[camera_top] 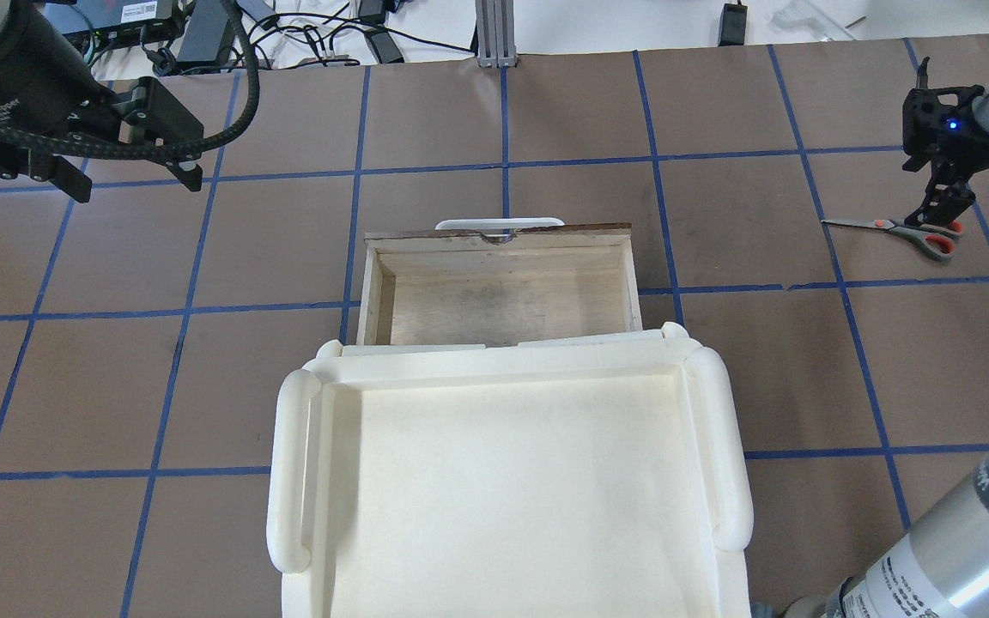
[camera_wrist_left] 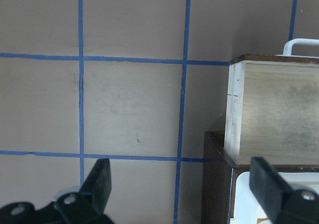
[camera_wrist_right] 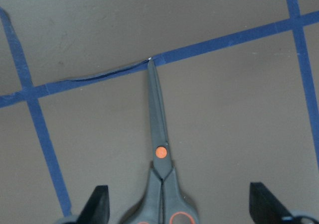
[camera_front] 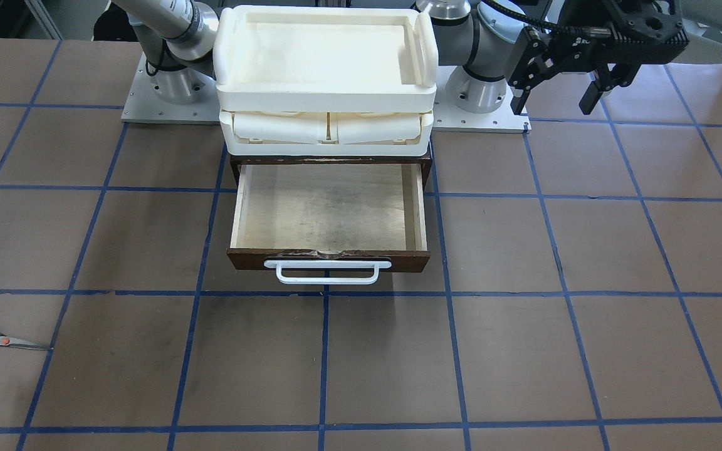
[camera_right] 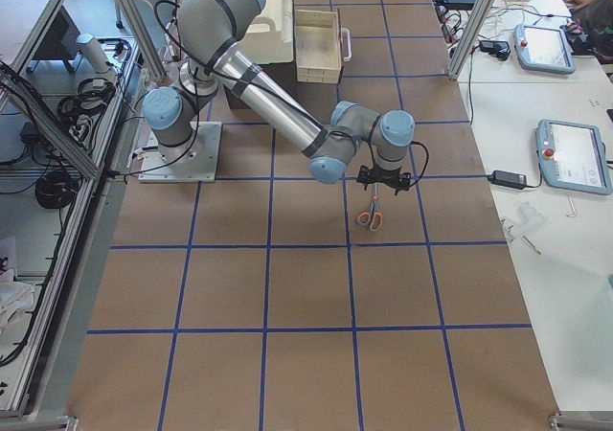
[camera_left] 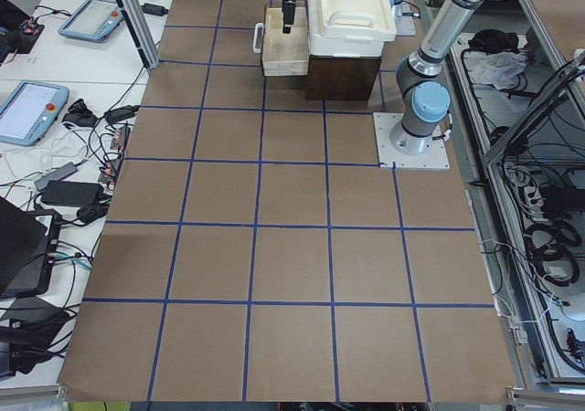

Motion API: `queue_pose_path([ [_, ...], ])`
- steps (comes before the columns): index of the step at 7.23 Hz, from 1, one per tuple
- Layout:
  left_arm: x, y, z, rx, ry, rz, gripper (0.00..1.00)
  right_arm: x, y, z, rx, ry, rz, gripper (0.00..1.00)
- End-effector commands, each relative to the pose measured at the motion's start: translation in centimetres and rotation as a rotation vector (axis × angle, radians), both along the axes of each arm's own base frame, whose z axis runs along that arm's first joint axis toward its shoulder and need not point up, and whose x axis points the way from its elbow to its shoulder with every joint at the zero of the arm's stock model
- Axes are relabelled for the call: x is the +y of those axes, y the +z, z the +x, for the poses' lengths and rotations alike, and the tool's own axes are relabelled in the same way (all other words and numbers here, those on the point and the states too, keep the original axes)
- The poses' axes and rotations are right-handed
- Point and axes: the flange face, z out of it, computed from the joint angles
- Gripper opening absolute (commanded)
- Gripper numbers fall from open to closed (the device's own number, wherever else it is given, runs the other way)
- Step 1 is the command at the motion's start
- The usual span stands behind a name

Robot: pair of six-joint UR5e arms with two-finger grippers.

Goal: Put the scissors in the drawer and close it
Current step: 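Lower the right gripper and close it on the scissors handle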

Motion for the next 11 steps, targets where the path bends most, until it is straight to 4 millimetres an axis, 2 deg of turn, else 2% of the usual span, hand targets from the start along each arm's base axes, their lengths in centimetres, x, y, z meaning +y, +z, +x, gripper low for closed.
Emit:
queue_pose_path([
  [1, 0.0, 0.0, 0.0, 0.000, 0.000, 0.000, 1.00, -0.2, -1.6, -0.4, -0.002, 0.043, -0.002, 1.00],
  [3, 0.0, 0.0, 0.0, 0.000, 0.000, 0.000, 1.00, 0.0, -3.3, -0.8, -0.012, 0.053, 0.016, 0.87],
  [5, 0.0, 0.0, -0.1, 0.000, 0.002, 0.001, 1.00, 0.1, -4.4, -1.8, 0.013, 0.048, -0.003, 0.91],
  [7, 0.0, 0.0, -0.1, 0.000, 0.002, 0.001, 1.00, 0.4, -5.3, -1.7, 0.006, 0.047, -0.004, 0.89],
  [8, 0.0, 0.0, -0.1, 0.000, 0.002, 0.001, 1.00, 0.5, -5.3, -1.7, 0.002, 0.036, 0.005, 0.84],
  [10, 0.0, 0.0, 0.0, -0.001, 0.003, 0.001, 1.00, 0.5, -5.5, -1.7, 0.006, 0.036, 0.001, 0.59],
  [11, 0.0, 0.0, 0.0, 0.000, 0.003, 0.001, 1.00, 0.5, -5.5, -1.7, 0.010, 0.030, 0.002, 0.40],
])
